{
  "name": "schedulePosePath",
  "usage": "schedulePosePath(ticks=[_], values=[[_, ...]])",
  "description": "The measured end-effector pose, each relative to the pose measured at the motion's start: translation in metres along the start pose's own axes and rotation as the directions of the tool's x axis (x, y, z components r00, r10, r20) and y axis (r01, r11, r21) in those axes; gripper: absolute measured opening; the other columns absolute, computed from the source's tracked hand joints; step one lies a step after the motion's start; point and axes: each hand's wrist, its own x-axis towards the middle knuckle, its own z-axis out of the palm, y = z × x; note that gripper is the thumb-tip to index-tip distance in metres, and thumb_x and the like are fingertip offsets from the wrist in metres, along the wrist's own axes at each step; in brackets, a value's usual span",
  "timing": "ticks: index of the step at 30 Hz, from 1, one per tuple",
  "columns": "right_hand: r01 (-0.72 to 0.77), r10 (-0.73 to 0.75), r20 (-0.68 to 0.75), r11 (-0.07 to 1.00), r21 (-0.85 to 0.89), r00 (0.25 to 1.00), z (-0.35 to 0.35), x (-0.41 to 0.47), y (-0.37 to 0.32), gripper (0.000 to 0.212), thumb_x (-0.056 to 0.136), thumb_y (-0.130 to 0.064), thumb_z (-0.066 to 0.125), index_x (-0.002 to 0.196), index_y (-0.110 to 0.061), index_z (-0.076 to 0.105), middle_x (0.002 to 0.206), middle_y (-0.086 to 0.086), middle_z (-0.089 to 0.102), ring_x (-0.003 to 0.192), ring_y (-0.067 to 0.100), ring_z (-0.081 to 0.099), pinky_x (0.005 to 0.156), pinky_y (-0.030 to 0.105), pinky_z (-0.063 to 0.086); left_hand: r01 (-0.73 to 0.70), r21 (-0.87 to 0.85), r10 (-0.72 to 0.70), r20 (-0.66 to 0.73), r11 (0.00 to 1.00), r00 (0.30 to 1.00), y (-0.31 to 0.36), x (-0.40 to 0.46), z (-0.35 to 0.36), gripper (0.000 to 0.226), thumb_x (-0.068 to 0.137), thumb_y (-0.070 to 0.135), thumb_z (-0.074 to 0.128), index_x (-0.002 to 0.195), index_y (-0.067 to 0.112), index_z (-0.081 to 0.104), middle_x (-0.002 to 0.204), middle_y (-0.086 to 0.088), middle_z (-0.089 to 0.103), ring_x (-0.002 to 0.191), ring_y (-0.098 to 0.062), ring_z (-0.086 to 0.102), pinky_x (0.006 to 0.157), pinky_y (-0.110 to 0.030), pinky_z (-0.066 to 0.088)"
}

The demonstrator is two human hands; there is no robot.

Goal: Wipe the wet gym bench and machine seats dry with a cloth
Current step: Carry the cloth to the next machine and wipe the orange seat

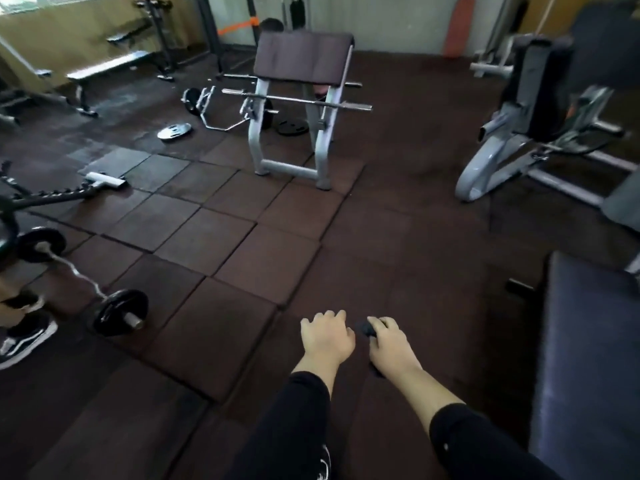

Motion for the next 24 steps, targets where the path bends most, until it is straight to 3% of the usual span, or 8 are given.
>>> schedulePosePath(ticks=[11,24], values=[[-0.202,0.220,-0.142,0.971,0.131,0.965,-0.070,0.148,0.023,0.046,0.096,-0.013,0.039,0.142,-0.016,0.035,0.145,0.006,0.032,0.125,0.034,0.039,0.103,0.037,0.034,-0.267,0.111,0.260,0.072,0.957,0.963,0.057,0.187,-0.064,0.045,0.100,0.037,0.033,0.140,0.019,0.040,0.139,-0.002,0.049,0.129,-0.023,0.043,0.101,-0.043,0.031],[-0.248,0.276,-0.210,0.957,0.151,0.938,-0.216,0.394,0.101,0.044,0.099,-0.022,0.038,0.143,-0.016,0.035,0.145,0.006,0.032,0.128,0.030,0.037,0.105,0.038,0.035,-0.345,0.081,0.339,0.078,0.935,0.937,0.173,0.436,-0.158,0.044,0.101,0.036,0.032,0.141,0.020,0.040,0.139,0.000,0.049,0.129,-0.022,0.043,0.104,-0.043,0.030]])
